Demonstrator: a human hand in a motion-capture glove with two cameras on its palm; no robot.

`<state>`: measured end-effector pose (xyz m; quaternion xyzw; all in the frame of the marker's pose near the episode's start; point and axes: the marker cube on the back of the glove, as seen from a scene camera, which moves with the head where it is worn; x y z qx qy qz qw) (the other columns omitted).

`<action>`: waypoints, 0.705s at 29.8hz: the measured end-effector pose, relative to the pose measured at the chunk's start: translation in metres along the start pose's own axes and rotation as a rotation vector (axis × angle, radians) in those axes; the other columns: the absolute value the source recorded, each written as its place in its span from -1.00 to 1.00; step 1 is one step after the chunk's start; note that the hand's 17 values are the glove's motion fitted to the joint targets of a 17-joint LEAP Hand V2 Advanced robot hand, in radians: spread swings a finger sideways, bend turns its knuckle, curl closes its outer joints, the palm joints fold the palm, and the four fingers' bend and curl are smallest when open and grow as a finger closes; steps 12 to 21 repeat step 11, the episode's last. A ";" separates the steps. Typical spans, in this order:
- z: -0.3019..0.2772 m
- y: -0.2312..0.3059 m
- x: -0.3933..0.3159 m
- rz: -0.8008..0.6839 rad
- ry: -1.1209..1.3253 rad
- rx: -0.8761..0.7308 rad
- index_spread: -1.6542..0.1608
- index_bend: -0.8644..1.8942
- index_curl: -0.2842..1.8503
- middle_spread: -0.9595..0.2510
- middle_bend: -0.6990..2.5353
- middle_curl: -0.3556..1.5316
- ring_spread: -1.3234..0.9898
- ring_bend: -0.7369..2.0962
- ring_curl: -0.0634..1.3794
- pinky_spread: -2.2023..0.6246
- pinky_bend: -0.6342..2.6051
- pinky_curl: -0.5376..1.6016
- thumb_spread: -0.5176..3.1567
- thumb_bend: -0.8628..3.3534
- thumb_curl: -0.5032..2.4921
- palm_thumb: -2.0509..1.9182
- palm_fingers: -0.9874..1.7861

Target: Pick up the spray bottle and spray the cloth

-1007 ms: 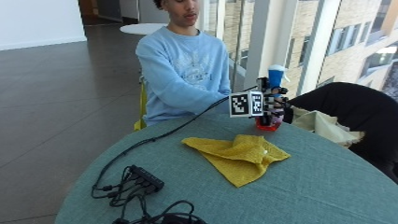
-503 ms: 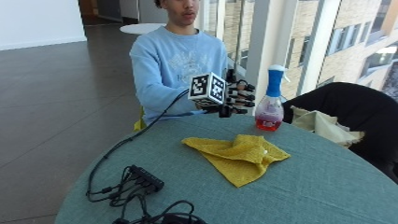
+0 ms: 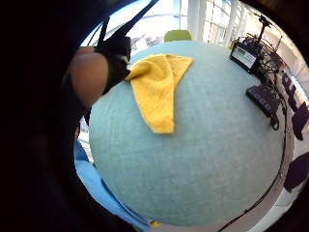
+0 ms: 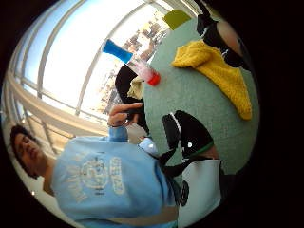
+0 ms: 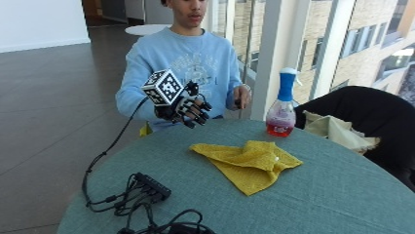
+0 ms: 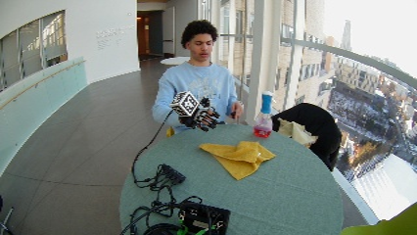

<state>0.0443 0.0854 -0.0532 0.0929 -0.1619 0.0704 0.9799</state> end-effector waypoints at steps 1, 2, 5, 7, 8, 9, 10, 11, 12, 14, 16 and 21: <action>-0.003 0.005 0.006 0.004 0.006 -0.005 0.48 -0.28 -0.52 0.46 -0.37 -0.15 0.09 -0.21 -0.41 0.69 -0.50 -0.17 -0.15 -0.60 -0.38 0.42 0.31; -0.005 0.009 0.011 0.007 0.007 -0.010 0.48 -0.28 -0.52 0.46 -0.37 -0.15 0.10 -0.21 -0.41 0.69 -0.50 -0.17 -0.15 -0.60 -0.38 0.42 0.31; -0.009 0.021 0.020 0.011 -0.005 -0.019 0.48 -0.28 -0.51 0.46 -0.37 -0.15 0.10 -0.22 -0.41 0.69 -0.50 -0.18 -0.15 -0.60 -0.38 0.42 0.31; -0.011 0.027 0.024 0.018 0.000 -0.016 0.48 -0.28 -0.51 0.46 -0.37 -0.15 0.10 -0.22 -0.41 0.69 -0.50 -0.18 -0.14 -0.60 -0.39 0.42 0.31; -0.012 0.028 0.026 0.022 0.006 -0.014 0.48 -0.28 -0.51 0.46 -0.37 -0.15 0.10 -0.22 -0.41 0.69 -0.50 -0.18 -0.14 -0.60 -0.39 0.42 0.31; -0.013 0.030 0.028 0.026 0.013 -0.012 0.48 -0.28 -0.51 0.46 -0.37 -0.15 0.10 -0.22 -0.41 0.69 -0.50 -0.18 -0.14 -0.60 -0.39 0.42 0.31; -0.014 0.030 0.029 0.029 0.018 -0.010 0.48 -0.28 -0.50 0.46 -0.36 -0.15 0.10 -0.22 -0.41 0.69 -0.50 -0.19 -0.14 -0.60 -0.39 0.42 0.31; -0.014 0.031 0.029 0.030 0.020 -0.010 0.48 -0.28 -0.50 0.46 -0.36 -0.15 0.10 -0.22 -0.41 0.69 -0.50 -0.19 -0.14 -0.60 -0.39 0.42 0.31; -0.014 0.031 0.029 0.030 0.020 -0.010 0.48 -0.28 -0.50 0.46 -0.36 -0.15 0.10 -0.22 -0.41 0.69 -0.50 -0.19 -0.14 -0.60 -0.39 0.42 0.31; -0.014 0.031 0.029 0.030 0.020 -0.010 0.48 -0.28 -0.50 0.46 -0.36 -0.15 0.10 -0.22 -0.41 0.69 -0.50 -0.19 -0.14 -0.60 -0.39 0.42 0.31; -0.014 0.031 0.029 0.030 0.020 -0.010 0.48 -0.28 -0.50 0.46 -0.36 -0.15 0.10 -0.22 -0.41 0.69 -0.50 -0.19 -0.14 -0.60 -0.39 0.42 0.31; -0.014 0.031 0.029 0.030 0.020 -0.010 0.48 -0.28 -0.50 0.46 -0.36 -0.15 0.10 -0.22 -0.41 0.69 -0.50 -0.19 -0.14 -0.60 -0.39 0.42 0.31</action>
